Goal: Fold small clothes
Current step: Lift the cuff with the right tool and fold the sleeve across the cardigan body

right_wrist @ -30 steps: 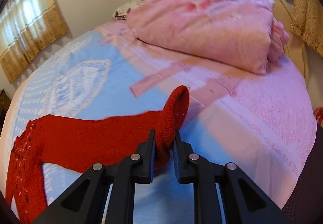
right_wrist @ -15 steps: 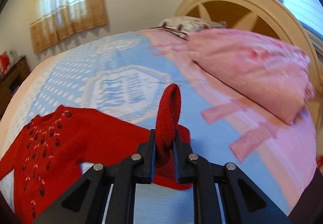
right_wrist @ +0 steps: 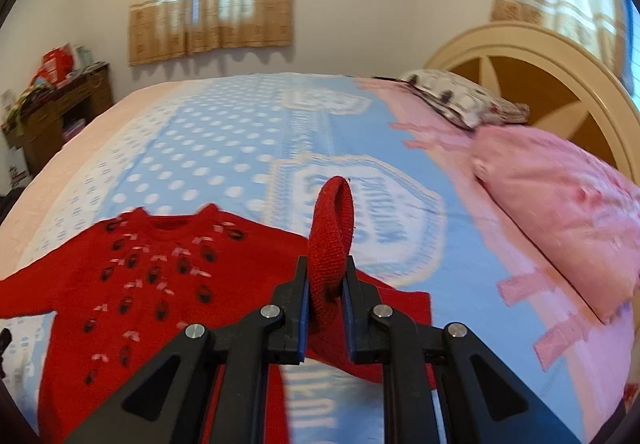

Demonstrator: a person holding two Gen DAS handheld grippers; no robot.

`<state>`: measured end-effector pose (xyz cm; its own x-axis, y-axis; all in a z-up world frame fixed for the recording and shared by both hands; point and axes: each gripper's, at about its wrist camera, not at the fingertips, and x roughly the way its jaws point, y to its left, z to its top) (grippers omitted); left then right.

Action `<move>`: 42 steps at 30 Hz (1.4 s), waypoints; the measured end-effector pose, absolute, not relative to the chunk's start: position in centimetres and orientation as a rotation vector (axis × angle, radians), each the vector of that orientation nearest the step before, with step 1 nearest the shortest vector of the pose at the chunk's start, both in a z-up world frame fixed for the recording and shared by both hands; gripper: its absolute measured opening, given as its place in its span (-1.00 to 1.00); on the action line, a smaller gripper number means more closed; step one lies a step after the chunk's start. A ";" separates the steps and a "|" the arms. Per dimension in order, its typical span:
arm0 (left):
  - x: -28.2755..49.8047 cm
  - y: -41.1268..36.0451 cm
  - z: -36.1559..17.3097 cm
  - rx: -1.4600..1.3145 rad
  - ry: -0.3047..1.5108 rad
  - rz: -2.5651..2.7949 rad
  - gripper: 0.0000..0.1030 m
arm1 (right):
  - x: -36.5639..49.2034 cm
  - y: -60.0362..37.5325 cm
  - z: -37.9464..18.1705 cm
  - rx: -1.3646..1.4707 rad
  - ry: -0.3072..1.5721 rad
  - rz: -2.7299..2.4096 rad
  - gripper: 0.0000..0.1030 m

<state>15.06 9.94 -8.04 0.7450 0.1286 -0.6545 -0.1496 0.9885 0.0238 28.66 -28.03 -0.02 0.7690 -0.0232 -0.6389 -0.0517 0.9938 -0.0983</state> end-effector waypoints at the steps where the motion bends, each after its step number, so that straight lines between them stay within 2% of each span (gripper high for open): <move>1: 15.1 10.0 -8.1 -0.032 0.716 0.152 1.00 | 28.8 -26.7 0.0 -0.126 0.691 0.033 -0.74; 16: 14.7 12.3 -8.6 -0.077 0.726 0.148 1.00 | 28.1 -11.9 -3.1 -0.252 0.699 0.254 -0.75; 27: 15.6 13.1 -8.1 -0.107 0.722 0.107 1.00 | 26.4 -6.0 -9.7 -0.285 0.792 0.365 -0.72; 28: 15.8 12.9 -8.1 -0.106 0.727 0.095 1.00 | 26.3 -6.0 -10.4 -0.286 0.816 0.379 -0.60; 31: 16.6 12.0 -8.1 -0.088 0.740 0.057 1.00 | 25.0 -6.9 -12.0 -0.307 0.876 0.389 0.07; 34: 17.7 10.5 -8.1 -0.066 0.760 0.010 0.99 | 22.9 -9.8 -12.4 -0.301 0.912 0.383 0.11; 39: 21.1 6.6 -8.8 -0.066 0.833 -0.107 0.75 | 20.0 -14.0 -12.0 -0.322 0.901 0.316 0.12; 41: 22.4 5.3 -9.4 -0.075 0.871 -0.142 0.56 | 18.8 -15.1 -11.9 -0.338 0.881 0.281 0.14; 42: 23.5 4.3 -10.1 -0.075 0.904 -0.161 0.53 | 18.4 -15.4 -11.9 -0.345 0.875 0.273 0.15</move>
